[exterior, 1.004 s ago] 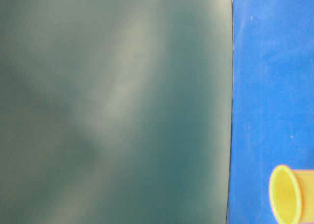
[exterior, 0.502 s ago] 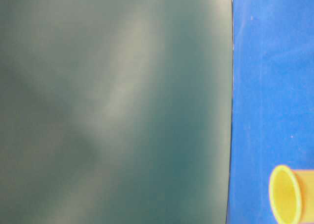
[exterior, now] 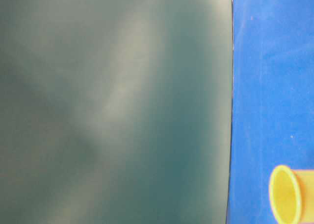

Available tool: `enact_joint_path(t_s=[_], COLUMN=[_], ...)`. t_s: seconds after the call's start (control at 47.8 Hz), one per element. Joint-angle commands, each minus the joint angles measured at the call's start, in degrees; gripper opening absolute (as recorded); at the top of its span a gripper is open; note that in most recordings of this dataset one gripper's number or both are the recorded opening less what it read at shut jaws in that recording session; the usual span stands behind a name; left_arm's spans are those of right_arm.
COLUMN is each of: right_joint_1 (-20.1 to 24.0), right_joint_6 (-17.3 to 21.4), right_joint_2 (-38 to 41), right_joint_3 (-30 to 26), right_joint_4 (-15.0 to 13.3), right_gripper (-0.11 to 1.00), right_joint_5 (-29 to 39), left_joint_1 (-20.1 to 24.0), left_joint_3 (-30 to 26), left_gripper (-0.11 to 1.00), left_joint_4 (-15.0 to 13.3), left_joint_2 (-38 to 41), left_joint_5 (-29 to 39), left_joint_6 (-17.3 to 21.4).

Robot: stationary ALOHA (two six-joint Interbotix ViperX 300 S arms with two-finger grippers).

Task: Move the block forward with right arm.
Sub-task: 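Carry the held orange cube with the right gripper toward the front-right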

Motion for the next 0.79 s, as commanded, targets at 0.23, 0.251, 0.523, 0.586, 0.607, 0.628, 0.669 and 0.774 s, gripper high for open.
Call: enact_joint_path(t_s=[0.23,0.251,0.523,0.586,0.607,0.628,0.669,0.774], right_joint_1=[0.79,0.79,0.79,0.79,0.79,0.79,0.79,0.79], right_joint_6=[0.09,0.09,0.09,0.09,0.09,0.09,0.09,0.09], right_joint_2=[0.79,0.79,0.79,0.79,0.79,0.79,0.79,0.88], right_joint_3=[-3.52,-3.52,-3.52,-3.52,-3.52,-3.52,-3.60,-3.60], right_joint_4=[0.18,0.09,0.09,0.09,0.09,0.09,0.09,0.09], right_gripper=[0.40,0.40,0.40,0.40,0.40,0.40,0.40,0.40], right_joint_5=[-0.53,-0.53,-0.53,-0.44,-0.53,-0.53,-0.53,-0.53], left_joint_1=[0.18,0.09,0.09,0.18,0.09,0.09,0.09,0.09], left_joint_3=[-1.85,-1.85,-1.85,-1.85,-1.85,-1.85,-1.85,-1.85], left_gripper=[0.01,0.01,0.01,0.01,0.01,0.01,0.01,0.01], left_joint_4=[0.09,0.09,0.09,0.09,0.09,0.09,0.00,0.00], left_joint_2=[0.44,0.53,0.53,0.53,0.44,0.44,0.53,0.44], left_joint_5=[-0.35,-0.35,-0.35,-0.35,-0.35,-0.35,-0.35,-0.35], left_joint_6=[-0.09,-0.09,-0.09,-0.09,-0.09,-0.09,-0.09,-0.09])
